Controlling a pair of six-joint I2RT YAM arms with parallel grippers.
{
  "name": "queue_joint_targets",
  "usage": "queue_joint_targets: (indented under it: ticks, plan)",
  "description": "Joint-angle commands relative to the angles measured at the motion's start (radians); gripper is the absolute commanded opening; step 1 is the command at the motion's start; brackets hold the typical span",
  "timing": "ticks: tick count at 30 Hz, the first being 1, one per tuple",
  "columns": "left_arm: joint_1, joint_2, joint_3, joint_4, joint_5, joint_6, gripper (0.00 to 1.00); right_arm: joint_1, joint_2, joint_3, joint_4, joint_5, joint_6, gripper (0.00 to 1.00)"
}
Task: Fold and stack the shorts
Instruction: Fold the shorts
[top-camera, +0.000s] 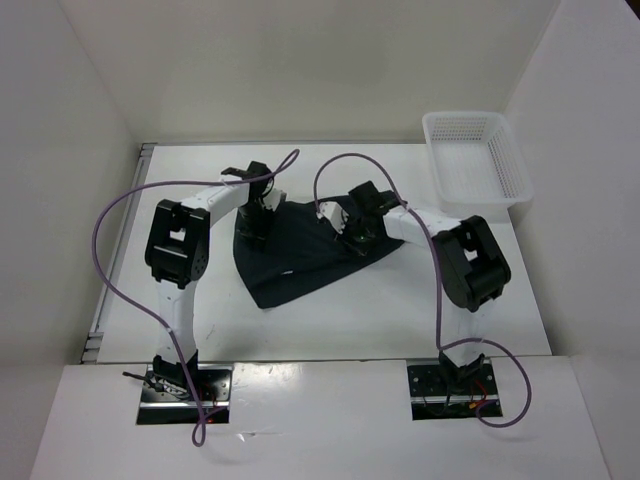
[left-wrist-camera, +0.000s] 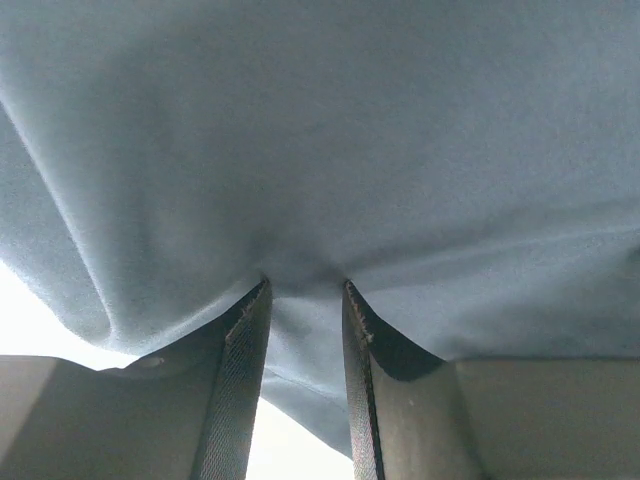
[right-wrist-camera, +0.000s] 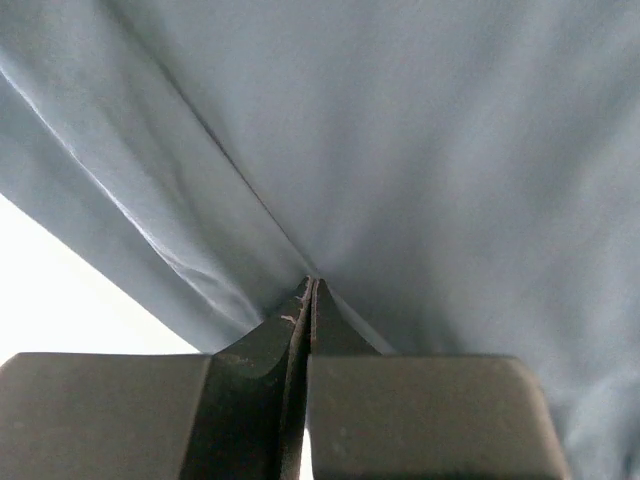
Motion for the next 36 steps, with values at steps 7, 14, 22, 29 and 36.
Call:
queue_joint_targets:
  ticks: [7,14,22,29,36]
  plan:
    - [-0.002,0.009,-0.069,0.007,-0.068,0.004,0.42,0.059,-0.267,-0.239,-0.018,0.005,-0.146,0.0]
    - [-0.002,-0.009,-0.069,0.007,-0.077,0.004,0.42,0.068,-0.277,-0.275,-0.018,0.069,-0.128,0.0]
    - [-0.041,-0.123,-0.069,-0.034,-0.119,0.004,0.44,0.042,-0.397,-0.163,-0.041,0.098,0.137,0.06]
    - [-0.061,-0.199,-0.131,-0.059,-0.134,0.004,0.45,-0.193,-0.284,-0.003,0.072,0.15,0.473,0.73]
    - [-0.071,-0.209,-0.135,-0.077,-0.142,0.004,0.45,-0.345,-0.109,0.101,0.06,0.22,0.533,0.83]
